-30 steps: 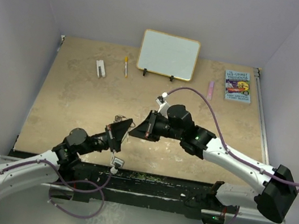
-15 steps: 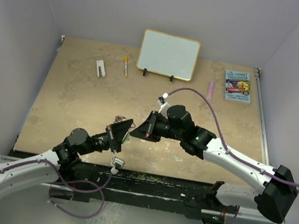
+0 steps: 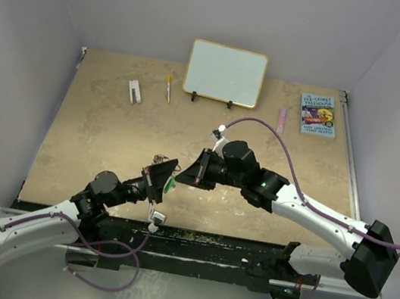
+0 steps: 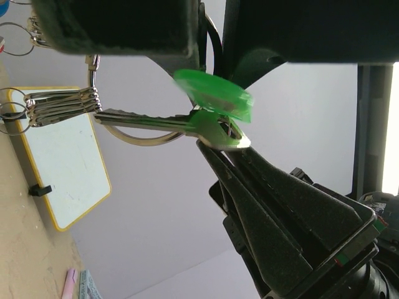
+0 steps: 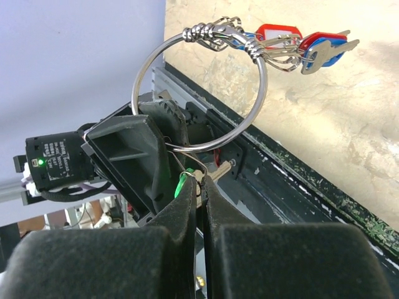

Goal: Put the keys on the keyring

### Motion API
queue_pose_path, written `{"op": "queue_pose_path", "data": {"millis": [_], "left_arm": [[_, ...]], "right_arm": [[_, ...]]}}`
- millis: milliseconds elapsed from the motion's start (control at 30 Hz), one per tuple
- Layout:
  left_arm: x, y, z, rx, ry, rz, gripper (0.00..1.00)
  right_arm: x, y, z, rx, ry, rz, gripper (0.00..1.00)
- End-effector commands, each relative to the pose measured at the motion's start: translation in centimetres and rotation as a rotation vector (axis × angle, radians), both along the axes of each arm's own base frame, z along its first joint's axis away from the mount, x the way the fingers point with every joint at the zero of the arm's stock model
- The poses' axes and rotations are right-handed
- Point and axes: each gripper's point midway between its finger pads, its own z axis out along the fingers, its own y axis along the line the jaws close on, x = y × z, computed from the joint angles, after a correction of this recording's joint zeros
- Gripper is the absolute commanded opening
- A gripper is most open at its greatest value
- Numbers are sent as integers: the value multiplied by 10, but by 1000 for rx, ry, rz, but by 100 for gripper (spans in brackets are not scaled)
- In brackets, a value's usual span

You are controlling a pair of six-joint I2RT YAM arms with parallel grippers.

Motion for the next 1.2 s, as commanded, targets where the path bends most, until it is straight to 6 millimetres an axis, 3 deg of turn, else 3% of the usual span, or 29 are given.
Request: {"op": "queue_pose_path", "data": {"millis": [0, 133, 400, 500, 633, 800, 1167], "left_arm": [[-8, 11, 70, -172, -149, 9, 4], [-8, 9, 68, -163, -149, 6, 4], [-3, 10, 64, -158, -126, 25, 4], [0, 12, 60, -150, -112, 44, 4], [1, 9, 54, -127, -110, 41, 4], [2, 8, 45, -95, -116, 46, 4], [2, 6, 46, -93, -122, 43, 4]], "right_arm": [[1, -19, -41, -189, 44, -44, 0], [5, -21, -42, -253, 41, -56, 0], [7, -19, -27, -260, 1, -49, 0], [3, -18, 0, -173, -69, -32, 0], [-7, -24, 19, -107, -106, -5, 0], [-13, -9, 54, 34, -137, 46, 0], [-6, 13, 56, 57, -107, 70, 0]]}}
